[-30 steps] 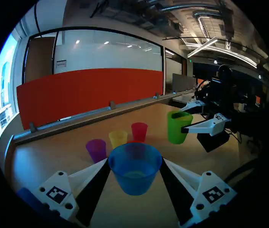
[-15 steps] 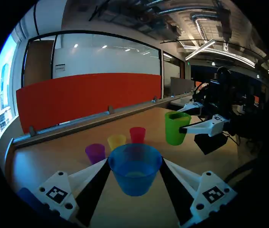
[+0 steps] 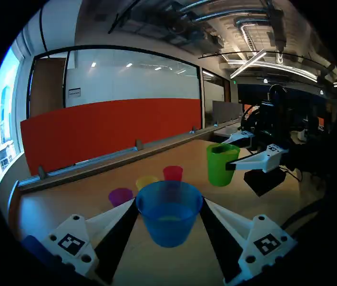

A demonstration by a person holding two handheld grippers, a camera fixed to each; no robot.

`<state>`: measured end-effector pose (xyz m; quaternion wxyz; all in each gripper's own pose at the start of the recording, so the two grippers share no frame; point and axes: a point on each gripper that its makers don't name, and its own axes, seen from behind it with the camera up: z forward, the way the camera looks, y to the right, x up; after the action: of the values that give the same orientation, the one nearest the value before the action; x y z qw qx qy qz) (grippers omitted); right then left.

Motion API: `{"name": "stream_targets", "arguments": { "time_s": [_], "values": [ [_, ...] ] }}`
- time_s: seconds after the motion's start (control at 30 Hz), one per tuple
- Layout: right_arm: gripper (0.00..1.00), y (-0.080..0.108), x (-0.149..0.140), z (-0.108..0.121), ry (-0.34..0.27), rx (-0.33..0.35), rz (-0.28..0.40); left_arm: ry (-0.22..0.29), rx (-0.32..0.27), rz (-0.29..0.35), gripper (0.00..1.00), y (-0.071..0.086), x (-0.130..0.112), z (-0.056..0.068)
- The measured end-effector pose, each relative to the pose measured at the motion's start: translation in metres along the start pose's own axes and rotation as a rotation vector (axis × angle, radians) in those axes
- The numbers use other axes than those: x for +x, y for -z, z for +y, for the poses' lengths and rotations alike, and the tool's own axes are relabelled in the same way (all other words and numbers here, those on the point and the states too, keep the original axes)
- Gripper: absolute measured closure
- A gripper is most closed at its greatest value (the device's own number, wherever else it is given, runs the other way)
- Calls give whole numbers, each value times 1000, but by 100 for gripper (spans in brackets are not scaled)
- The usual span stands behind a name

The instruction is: Pour water

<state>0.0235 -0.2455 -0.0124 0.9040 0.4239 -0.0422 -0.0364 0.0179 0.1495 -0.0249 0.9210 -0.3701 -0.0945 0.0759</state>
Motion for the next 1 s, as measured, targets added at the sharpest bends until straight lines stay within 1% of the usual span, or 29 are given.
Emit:
{"name": "stream_targets", "arguments": {
  "time_s": [0.17, 0.4, 0.5, 0.67, 1.0],
  "values": [
    [8, -1, -3, -5, 7, 17, -13, -22, 8, 15, 13, 0, 4, -1],
    [9, -2, -8, -12, 14, 40, -29, -82, 32, 35, 13, 0, 11, -5],
    [9, -3, -8, -14, 16, 48, -32, -103, 33, 38, 13, -1, 12, -4],
    [8, -5, -11, -18, 15, 59, -38, -122, 24, 54, 13, -1, 17, 2],
    [8, -11, -16, -29, 17, 88, -50, -165, 30, 75, 13, -2, 29, 3]
  ]
}}
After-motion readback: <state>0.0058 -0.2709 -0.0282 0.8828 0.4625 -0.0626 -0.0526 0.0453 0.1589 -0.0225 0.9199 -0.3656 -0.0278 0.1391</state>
